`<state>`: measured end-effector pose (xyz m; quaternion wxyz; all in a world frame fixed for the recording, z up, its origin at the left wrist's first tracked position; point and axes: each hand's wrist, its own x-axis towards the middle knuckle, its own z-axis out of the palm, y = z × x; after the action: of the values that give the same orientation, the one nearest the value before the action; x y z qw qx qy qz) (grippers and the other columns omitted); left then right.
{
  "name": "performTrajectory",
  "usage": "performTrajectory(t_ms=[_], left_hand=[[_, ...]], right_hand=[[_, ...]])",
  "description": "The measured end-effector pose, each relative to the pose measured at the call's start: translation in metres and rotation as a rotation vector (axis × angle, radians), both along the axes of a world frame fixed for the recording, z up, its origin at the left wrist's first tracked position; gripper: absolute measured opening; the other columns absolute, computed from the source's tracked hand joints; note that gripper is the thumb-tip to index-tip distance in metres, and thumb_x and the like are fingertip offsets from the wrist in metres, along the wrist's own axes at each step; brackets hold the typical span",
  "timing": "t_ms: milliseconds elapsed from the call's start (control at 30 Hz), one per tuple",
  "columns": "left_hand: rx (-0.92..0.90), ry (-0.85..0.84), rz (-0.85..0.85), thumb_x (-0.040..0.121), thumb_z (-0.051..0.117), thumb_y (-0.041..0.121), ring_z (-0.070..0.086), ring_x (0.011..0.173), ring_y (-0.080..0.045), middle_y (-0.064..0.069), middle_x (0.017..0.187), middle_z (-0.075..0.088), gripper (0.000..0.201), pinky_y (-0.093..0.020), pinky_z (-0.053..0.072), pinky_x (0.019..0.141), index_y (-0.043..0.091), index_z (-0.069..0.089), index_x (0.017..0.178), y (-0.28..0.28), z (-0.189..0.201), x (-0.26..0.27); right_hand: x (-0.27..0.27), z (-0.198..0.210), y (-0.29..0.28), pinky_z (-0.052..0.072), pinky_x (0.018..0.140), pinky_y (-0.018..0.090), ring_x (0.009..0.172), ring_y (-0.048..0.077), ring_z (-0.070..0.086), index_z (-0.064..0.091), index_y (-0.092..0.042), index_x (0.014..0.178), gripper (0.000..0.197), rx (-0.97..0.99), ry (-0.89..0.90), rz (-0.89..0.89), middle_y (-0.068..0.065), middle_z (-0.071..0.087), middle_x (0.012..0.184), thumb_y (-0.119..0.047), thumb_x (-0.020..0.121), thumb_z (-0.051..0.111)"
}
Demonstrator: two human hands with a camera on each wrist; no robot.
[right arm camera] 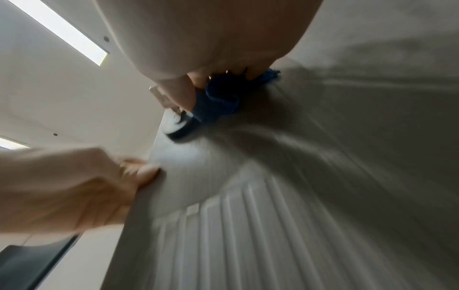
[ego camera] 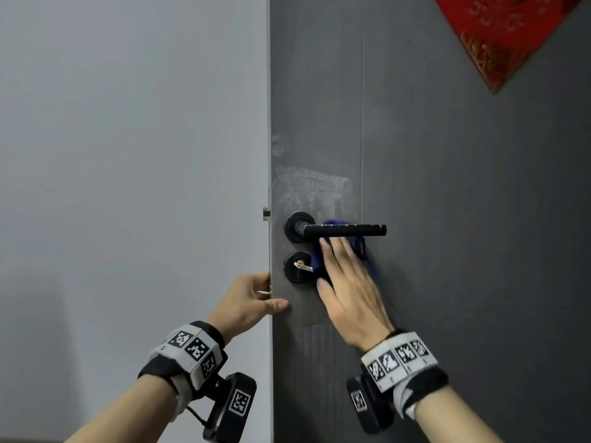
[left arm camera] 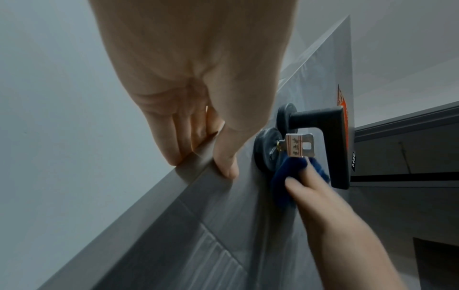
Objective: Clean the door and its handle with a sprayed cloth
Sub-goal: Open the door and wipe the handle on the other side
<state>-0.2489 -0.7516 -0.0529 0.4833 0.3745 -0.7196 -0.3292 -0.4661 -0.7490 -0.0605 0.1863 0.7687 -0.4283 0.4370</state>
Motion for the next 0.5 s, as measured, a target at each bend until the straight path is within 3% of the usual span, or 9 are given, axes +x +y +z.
performTrajectory(t_ms=[100, 200, 267, 400, 500], left_hand=[[-0.005, 0.000, -0.008, 0.086, 0.070, -0.008, 0.075, 0.089, -0.013, -0.007, 0.105, 0.078, 0.031, -0.017, 0.056, 0.074, 0.007, 0.071, 0.113, -0.002, 0.002, 0.000], [-0.004, -0.005, -0.008, 0.086, 0.070, -0.008, 0.075, 0.091, -0.013, -0.004, 0.103, 0.078, 0.030, -0.017, 0.056, 0.074, 0.008, 0.071, 0.112, -0.004, 0.001, 0.001], [-0.005, -0.015, -0.002, 0.087, 0.070, -0.005, 0.075, 0.094, -0.015, -0.003, 0.104, 0.078, 0.030, -0.019, 0.056, 0.076, 0.009, 0.071, 0.113, -0.006, 0.000, 0.002], [-0.023, -0.013, 0.008, 0.087, 0.070, -0.003, 0.075, 0.096, -0.018, -0.004, 0.105, 0.078, 0.029, -0.021, 0.057, 0.078, 0.011, 0.072, 0.112, -0.010, -0.002, 0.003], [-0.031, -0.021, 0.016, 0.087, 0.070, -0.003, 0.075, 0.095, -0.016, -0.003, 0.103, 0.078, 0.029, -0.019, 0.056, 0.076, 0.012, 0.072, 0.111, -0.012, -0.003, 0.003]], right_hand=[[0.005, 0.032, -0.005, -0.003, 0.124, 0.025, 0.153, 0.003, -0.010, 0.010, -0.024, 0.160, 0.067, -0.019, -0.027, 0.026, -0.010, -0.006, 0.168, -0.023, 0.101, 0.041], [0.009, 0.028, -0.006, -0.003, 0.124, 0.023, 0.153, 0.002, -0.008, 0.014, -0.025, 0.160, 0.067, -0.029, -0.064, 0.053, -0.012, -0.002, 0.168, -0.020, 0.100, 0.042], [0.009, 0.008, -0.004, -0.001, 0.124, 0.023, 0.154, 0.003, -0.004, 0.017, -0.024, 0.160, 0.066, -0.016, -0.062, 0.056, -0.013, 0.000, 0.168, -0.018, 0.100, 0.043], [0.001, -0.068, 0.006, 0.005, 0.122, 0.020, 0.153, 0.003, 0.004, 0.018, -0.024, 0.159, 0.063, 0.072, 0.041, -0.025, -0.019, -0.010, 0.166, -0.027, 0.100, 0.040], [-0.010, -0.093, 0.006, 0.012, 0.120, 0.026, 0.153, 0.007, 0.015, 0.019, -0.028, 0.159, 0.061, 0.069, 0.117, -0.101, -0.016, -0.006, 0.167, -0.036, 0.100, 0.036]])
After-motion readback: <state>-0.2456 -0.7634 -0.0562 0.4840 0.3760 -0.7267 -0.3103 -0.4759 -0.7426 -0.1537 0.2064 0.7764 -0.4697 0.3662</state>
